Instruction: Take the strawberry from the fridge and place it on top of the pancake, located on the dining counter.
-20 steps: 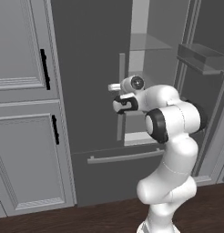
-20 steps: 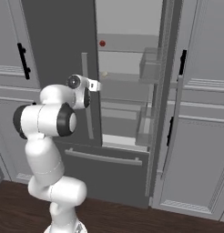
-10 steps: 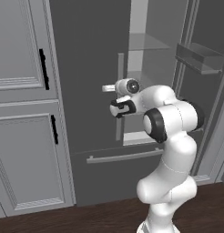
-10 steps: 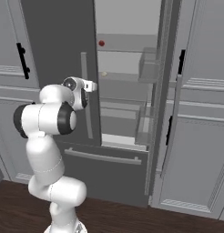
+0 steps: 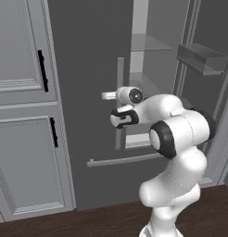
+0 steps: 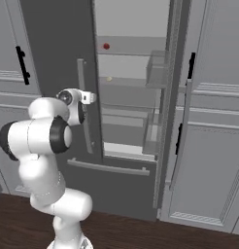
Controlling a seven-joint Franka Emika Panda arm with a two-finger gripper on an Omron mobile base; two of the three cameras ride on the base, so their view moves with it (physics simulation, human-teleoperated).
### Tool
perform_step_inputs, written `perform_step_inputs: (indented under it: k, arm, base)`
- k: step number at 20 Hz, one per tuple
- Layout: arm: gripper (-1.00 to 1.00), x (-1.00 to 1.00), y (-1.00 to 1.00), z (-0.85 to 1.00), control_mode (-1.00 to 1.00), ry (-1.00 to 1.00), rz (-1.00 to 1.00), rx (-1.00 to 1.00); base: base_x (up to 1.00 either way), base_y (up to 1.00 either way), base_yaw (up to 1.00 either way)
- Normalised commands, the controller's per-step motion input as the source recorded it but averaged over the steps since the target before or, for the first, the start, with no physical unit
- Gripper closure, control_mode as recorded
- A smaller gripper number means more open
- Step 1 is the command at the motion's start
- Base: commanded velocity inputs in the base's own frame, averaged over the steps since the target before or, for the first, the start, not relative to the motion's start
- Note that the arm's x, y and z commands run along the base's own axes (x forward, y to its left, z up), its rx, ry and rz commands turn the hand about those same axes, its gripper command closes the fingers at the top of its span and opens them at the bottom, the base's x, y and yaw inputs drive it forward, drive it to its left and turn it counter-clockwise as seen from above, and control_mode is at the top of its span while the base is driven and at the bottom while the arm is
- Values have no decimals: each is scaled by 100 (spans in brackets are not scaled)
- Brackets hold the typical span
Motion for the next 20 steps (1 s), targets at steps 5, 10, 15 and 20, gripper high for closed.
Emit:
perform_step_inputs:
  k: [5,10,15,20]
  arm:
    - [100,-100,100,0,-100,0,0,0]
    - [100,-93,100,0,-100,0,0,0]
    - [100,-81,100,1,-100,2,0,1]
    - [100,-67,100,0,-100,1,0,4]
  base:
    - [0,0,0]
    - [0,0,0]
    - [0,0,0]
    - [0,0,0]
